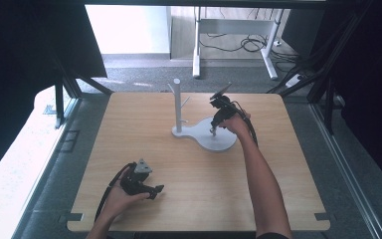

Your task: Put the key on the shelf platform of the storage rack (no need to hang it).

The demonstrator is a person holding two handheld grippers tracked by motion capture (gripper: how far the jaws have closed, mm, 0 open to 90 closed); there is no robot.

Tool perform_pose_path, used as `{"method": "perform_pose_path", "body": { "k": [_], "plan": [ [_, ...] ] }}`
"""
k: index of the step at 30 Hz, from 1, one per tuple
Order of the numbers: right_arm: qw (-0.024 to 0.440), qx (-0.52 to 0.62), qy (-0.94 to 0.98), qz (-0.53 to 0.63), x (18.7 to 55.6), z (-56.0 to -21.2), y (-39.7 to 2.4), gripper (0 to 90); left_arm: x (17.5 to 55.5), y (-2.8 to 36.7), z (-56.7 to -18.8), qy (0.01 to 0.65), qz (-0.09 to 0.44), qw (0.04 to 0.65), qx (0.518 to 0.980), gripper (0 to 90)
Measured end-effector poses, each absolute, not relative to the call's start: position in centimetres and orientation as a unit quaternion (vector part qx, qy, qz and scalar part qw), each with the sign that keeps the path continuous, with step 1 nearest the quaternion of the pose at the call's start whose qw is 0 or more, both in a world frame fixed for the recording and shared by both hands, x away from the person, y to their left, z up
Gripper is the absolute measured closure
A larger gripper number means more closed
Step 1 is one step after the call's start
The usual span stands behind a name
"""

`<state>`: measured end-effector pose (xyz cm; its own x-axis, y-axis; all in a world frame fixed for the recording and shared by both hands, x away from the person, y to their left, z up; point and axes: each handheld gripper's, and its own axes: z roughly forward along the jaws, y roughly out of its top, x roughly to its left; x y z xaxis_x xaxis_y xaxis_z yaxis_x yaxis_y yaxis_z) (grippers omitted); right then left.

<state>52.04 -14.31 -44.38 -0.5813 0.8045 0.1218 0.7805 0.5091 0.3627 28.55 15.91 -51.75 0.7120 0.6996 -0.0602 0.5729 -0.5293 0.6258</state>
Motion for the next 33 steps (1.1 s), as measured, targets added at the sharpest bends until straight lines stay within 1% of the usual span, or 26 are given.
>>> {"method": "perform_pose_path", "body": {
  "k": [8, 15, 29, 31, 33],
  "plan": [
    [0.039, 0.465, 0.862, 0.197, 52.7, -44.6, -14.2, 89.3, 28.6, 16.0, -51.8, 0.367, 0.099, 0.318, 0.868, 21.6],
    [0.046, 0.472, 0.862, 0.180, 53.3, -45.5, -14.1, 89.0, 28.6, 16.0, -51.8, 0.367, 0.099, 0.318, 0.868, 21.6],
    [0.039, 0.473, 0.863, 0.173, 53.9, -47.4, -14.1, 87.9, 28.6, 16.0, -51.9, 0.371, 0.097, 0.313, 0.869, 21.6],
    [0.039, 0.471, 0.864, 0.172, 53.9, -47.4, -14.1, 86.1, 28.6, 15.9, -52.0, 0.371, 0.097, 0.312, 0.869, 21.5],
    [0.041, 0.469, 0.865, 0.174, 53.9, -47.4, -14.1, 80.5, 28.6, 15.9, -52.1, 0.371, 0.096, 0.311, 0.870, 21.4]
  ]
}}
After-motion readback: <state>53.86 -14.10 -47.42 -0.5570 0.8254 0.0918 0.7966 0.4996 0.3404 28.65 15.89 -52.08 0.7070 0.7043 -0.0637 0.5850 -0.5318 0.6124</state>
